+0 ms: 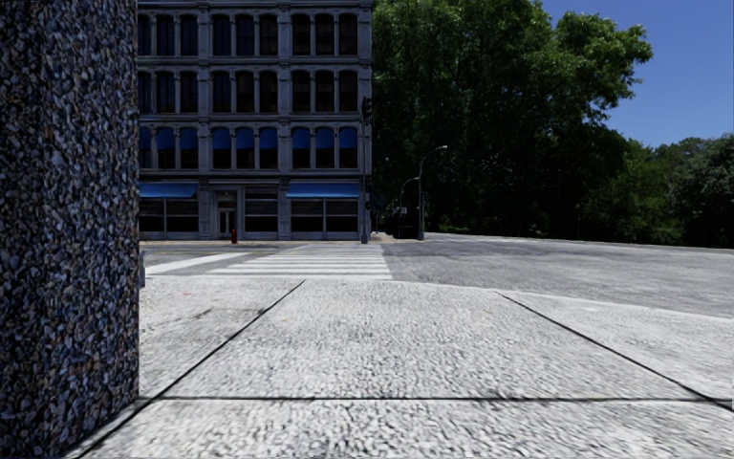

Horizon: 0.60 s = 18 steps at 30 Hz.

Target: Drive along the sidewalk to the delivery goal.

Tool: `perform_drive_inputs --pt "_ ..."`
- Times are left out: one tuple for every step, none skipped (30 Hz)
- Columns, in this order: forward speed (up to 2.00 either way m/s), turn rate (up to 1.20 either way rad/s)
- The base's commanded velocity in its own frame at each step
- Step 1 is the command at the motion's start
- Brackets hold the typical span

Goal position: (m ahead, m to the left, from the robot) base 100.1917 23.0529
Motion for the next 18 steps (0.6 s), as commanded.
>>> perform_drive_inputs --pt "2.00 0.00" --pt "2.00 0.00" --pt "2.00 0.00" --pt "2.00 0.00" --pt "2.00 0.00" --pt "2.00 0.00" --pt "2.00 0.00" --pt "2.00 0.00" --pt "2.00 0.00" --pt "2.00 0.00" --pt "2.00 0.00" --pt "2.00 0.00" --pt "2.00 0.00" --pt "2.00 0.00" --pt "2.00 0.00" --pt "2.00 0.00" --pt "2.00 0.00" --pt "2.00 0.00"
